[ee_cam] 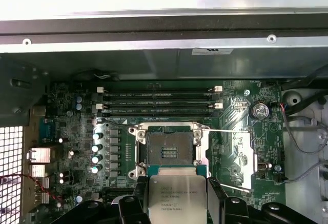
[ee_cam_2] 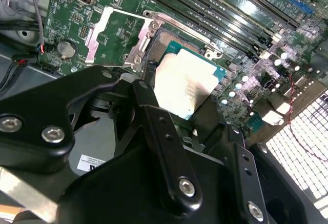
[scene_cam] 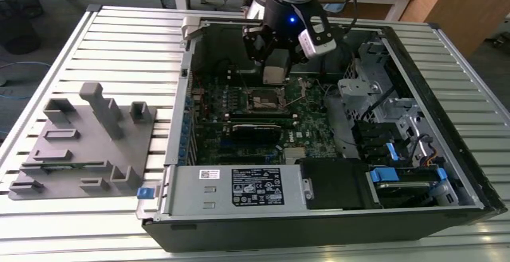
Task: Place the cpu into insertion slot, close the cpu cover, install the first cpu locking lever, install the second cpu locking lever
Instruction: 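Place the cpu into insertion slot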
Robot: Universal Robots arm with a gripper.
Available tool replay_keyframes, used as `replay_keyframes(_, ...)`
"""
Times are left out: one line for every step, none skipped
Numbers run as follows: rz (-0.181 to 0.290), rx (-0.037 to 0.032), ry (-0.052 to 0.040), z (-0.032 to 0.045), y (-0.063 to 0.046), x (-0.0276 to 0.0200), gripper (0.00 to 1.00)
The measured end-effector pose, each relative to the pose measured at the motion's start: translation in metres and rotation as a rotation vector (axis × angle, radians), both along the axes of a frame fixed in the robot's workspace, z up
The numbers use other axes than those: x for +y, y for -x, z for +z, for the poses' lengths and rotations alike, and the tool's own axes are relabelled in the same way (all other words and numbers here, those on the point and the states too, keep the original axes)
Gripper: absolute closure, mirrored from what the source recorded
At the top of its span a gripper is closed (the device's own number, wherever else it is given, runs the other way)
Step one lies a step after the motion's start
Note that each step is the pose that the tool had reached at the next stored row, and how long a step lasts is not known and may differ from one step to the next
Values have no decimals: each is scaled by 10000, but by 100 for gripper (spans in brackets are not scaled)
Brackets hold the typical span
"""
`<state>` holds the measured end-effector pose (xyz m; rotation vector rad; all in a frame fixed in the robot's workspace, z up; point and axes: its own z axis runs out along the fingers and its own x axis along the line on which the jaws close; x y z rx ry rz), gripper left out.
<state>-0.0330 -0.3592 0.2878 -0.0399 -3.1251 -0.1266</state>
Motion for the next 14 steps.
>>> replay_keyframes(0,0,-1,-1,0,0,46)
replay_keyframes(0,-1,-3,-1,0,0,46)
replay_keyframes(0,-1,-2,-1,0,0,46)
replay_keyframes(0,-1,-2,-2,0,0,46)
replay_keyframes(0,-1,-3,-2,0,0,46)
replay_keyframes(0,-1,-2,-2,0,0,46)
replay_keyframes(-6,-1,-3,-2,0,0,46)
replay_keyframes(-39,-2,-3,-3,0,0,46)
replay_keyframes(-98,-2,-4,-5,0,0,46)
replay_keyframes(-180,-1,-3,-6,0,0,46)
replay_keyframes(-292,-1,-3,-7,0,0,46)
replay_keyframes(-405,-1,-2,-9,0,0,46)
replay_keyframes(-530,-1,-3,-11,0,0,46)
replay_keyframes(-678,-1,-3,-13,0,0,46)
